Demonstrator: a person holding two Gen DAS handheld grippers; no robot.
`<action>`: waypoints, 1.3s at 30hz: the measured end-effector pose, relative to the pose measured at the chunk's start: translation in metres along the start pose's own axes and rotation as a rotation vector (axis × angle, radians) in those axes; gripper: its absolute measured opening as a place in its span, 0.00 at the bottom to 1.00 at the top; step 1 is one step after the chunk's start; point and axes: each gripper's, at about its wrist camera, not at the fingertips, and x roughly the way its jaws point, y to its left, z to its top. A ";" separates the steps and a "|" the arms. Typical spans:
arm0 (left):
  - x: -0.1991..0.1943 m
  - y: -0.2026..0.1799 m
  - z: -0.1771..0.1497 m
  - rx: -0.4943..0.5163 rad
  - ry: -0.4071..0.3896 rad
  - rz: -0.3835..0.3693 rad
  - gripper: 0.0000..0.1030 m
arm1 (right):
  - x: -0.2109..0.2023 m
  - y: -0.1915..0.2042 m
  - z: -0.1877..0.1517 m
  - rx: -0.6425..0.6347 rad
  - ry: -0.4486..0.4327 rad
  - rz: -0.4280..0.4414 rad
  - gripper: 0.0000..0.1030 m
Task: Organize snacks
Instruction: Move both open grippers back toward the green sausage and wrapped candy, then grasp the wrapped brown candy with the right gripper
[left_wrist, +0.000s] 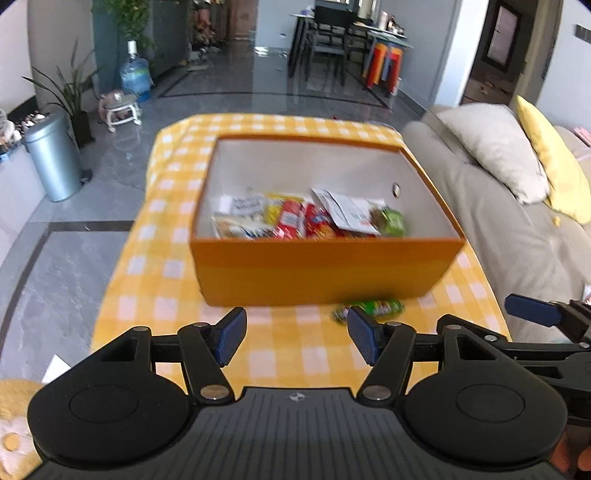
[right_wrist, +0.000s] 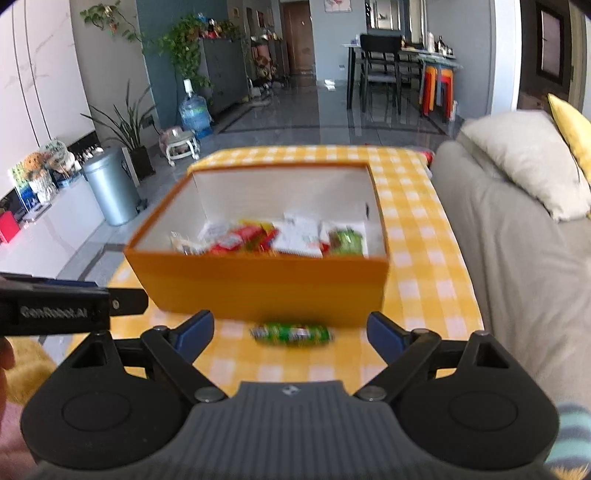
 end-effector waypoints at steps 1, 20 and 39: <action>0.002 -0.002 -0.003 0.006 0.008 -0.009 0.71 | 0.001 -0.003 -0.005 0.004 0.010 -0.003 0.81; 0.029 -0.019 -0.009 0.118 0.315 -0.157 0.67 | 0.022 -0.098 -0.029 0.300 0.444 0.042 0.75; 0.043 -0.030 -0.012 0.187 0.326 -0.145 0.67 | 0.072 -0.085 -0.046 0.171 0.561 -0.038 0.49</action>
